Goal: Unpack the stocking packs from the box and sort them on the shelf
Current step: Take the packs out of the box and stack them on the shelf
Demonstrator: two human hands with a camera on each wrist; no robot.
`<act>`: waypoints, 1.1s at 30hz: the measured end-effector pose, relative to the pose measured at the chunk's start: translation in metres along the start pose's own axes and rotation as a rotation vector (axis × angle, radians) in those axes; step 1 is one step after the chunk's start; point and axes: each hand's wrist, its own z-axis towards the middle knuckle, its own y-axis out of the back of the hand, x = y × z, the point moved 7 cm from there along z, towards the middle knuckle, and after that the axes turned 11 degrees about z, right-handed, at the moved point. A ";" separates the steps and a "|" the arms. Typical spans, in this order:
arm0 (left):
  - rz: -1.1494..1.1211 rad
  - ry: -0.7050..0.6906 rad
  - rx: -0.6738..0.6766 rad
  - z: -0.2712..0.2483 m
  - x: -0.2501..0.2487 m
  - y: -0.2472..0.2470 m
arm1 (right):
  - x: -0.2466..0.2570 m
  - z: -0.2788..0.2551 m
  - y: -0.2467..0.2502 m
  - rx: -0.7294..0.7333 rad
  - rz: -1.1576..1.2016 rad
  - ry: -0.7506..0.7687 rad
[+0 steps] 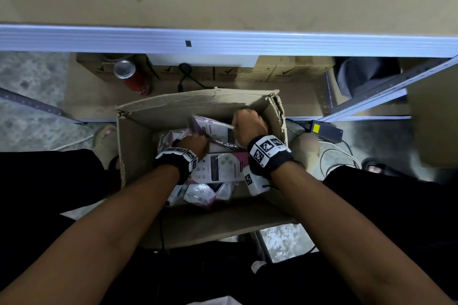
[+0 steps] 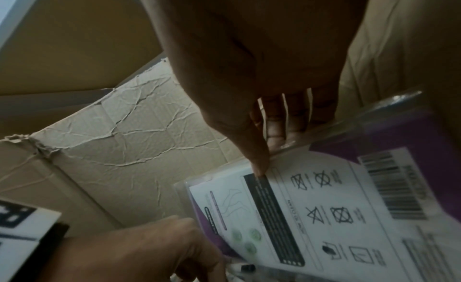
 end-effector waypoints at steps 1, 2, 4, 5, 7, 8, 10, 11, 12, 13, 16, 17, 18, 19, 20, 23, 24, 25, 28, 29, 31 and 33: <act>0.005 0.010 -0.002 0.000 0.002 -0.001 | 0.000 0.000 0.000 -0.002 -0.001 0.000; -0.001 0.022 -0.011 0.000 0.003 -0.002 | 0.000 0.001 0.000 -0.004 -0.002 -0.002; -0.045 0.034 -0.025 0.002 0.004 -0.002 | 0.000 0.001 -0.001 -0.007 -0.005 -0.002; -0.060 0.027 -0.019 0.003 0.004 -0.002 | 0.000 0.001 -0.001 -0.008 -0.007 0.002; -0.043 0.005 0.011 0.004 0.001 -0.002 | 0.000 0.001 -0.001 -0.006 -0.010 0.008; -0.031 -0.006 0.020 0.003 0.000 0.000 | -0.001 0.001 -0.002 -0.005 -0.009 0.007; -0.025 -0.021 0.012 0.001 -0.002 0.005 | -0.002 0.001 -0.002 -0.005 -0.012 0.005; -0.018 -0.032 0.002 0.000 -0.002 0.008 | -0.003 0.001 -0.003 -0.007 -0.018 0.006; -0.011 -0.046 -0.010 -0.002 -0.003 0.010 | -0.003 0.001 -0.003 -0.008 -0.023 0.007; -0.013 -0.055 -0.015 -0.004 -0.003 0.012 | -0.003 0.001 -0.004 -0.008 -0.026 0.006; -0.070 -0.057 -0.017 -0.011 0.001 0.014 | -0.003 0.000 -0.007 -0.001 -0.047 0.002; -0.080 -0.051 -0.021 -0.014 0.004 0.016 | -0.003 -0.001 -0.008 0.000 -0.055 0.003; -0.092 -0.044 -0.022 -0.017 0.006 0.018 | -0.003 -0.002 -0.008 0.000 -0.059 0.008; -0.108 -0.038 -0.014 -0.022 0.008 0.020 | -0.002 -0.003 -0.007 0.003 -0.063 0.018; -0.124 -0.042 0.002 -0.025 0.010 0.022 | -0.001 -0.004 -0.006 0.006 -0.066 0.032; -0.103 -0.075 0.036 -0.036 0.006 0.034 | 0.002 -0.008 -0.002 0.014 -0.088 0.048; -0.103 -0.084 0.033 -0.041 0.004 0.040 | 0.005 -0.011 0.000 0.011 -0.101 0.053; -0.119 -0.104 0.030 -0.046 0.000 0.047 | 0.009 -0.013 0.003 -0.001 -0.110 0.065; -0.123 -0.171 0.012 -0.064 -0.012 0.072 | 0.023 -0.023 0.017 -0.057 -0.130 0.127; -0.128 -0.186 0.002 -0.071 -0.016 0.081 | 0.029 -0.028 0.023 -0.080 -0.140 0.155; -0.147 -0.231 -0.033 -0.086 -0.023 0.104 | 0.043 -0.038 0.036 -0.122 -0.157 0.221; -0.143 -0.284 -0.086 -0.102 -0.029 0.127 | 0.058 -0.052 0.053 -0.141 -0.177 0.282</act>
